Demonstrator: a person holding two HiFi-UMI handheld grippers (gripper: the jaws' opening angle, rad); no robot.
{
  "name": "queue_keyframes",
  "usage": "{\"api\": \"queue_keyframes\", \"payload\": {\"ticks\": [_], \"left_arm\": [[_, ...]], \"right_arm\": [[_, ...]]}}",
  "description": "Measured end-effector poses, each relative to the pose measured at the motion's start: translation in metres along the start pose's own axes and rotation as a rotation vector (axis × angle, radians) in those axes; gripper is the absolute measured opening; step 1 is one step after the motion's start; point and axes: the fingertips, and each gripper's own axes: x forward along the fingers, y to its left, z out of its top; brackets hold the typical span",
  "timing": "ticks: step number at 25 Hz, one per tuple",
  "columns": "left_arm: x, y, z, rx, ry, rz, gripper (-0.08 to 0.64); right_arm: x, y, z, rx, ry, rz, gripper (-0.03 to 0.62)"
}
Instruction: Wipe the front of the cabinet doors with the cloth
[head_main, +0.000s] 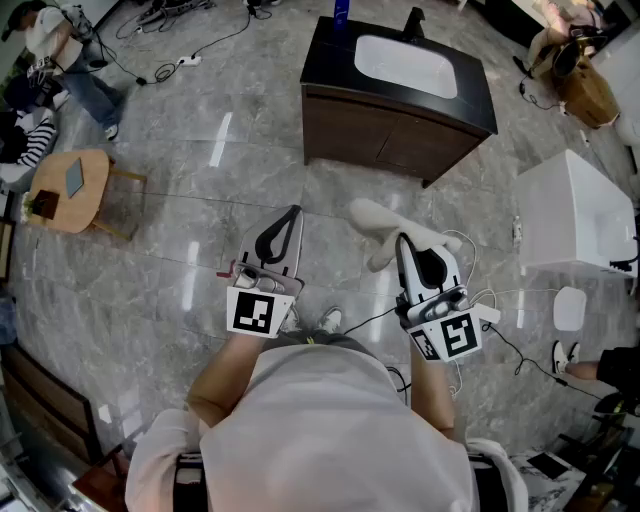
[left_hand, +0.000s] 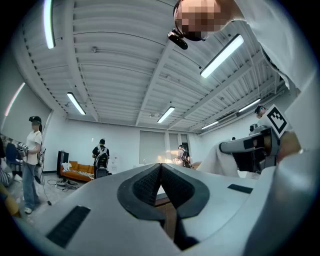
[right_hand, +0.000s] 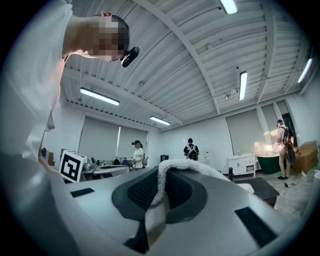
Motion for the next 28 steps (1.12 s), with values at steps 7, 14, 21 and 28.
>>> {"api": "queue_keyframes", "payload": {"ticks": [7, 14, 21, 28], "left_arm": [[0.015, -0.032, -0.005, 0.026, -0.005, 0.014, 0.017], [0.027, -0.05, -0.01, 0.036, 0.005, 0.007, 0.017], [0.058, -0.019, -0.036, 0.017, 0.033, 0.016, 0.017], [0.118, 0.056, -0.069, -0.009, 0.059, 0.028, 0.017]], "right_arm": [[-0.026, -0.028, -0.007, 0.002, 0.004, 0.011, 0.052], [-0.041, -0.055, -0.01, 0.041, -0.009, -0.002, 0.052], [-0.004, -0.075, -0.033, 0.059, 0.03, 0.009, 0.052], [0.093, -0.103, -0.052, 0.059, 0.087, 0.033, 0.052]]}}
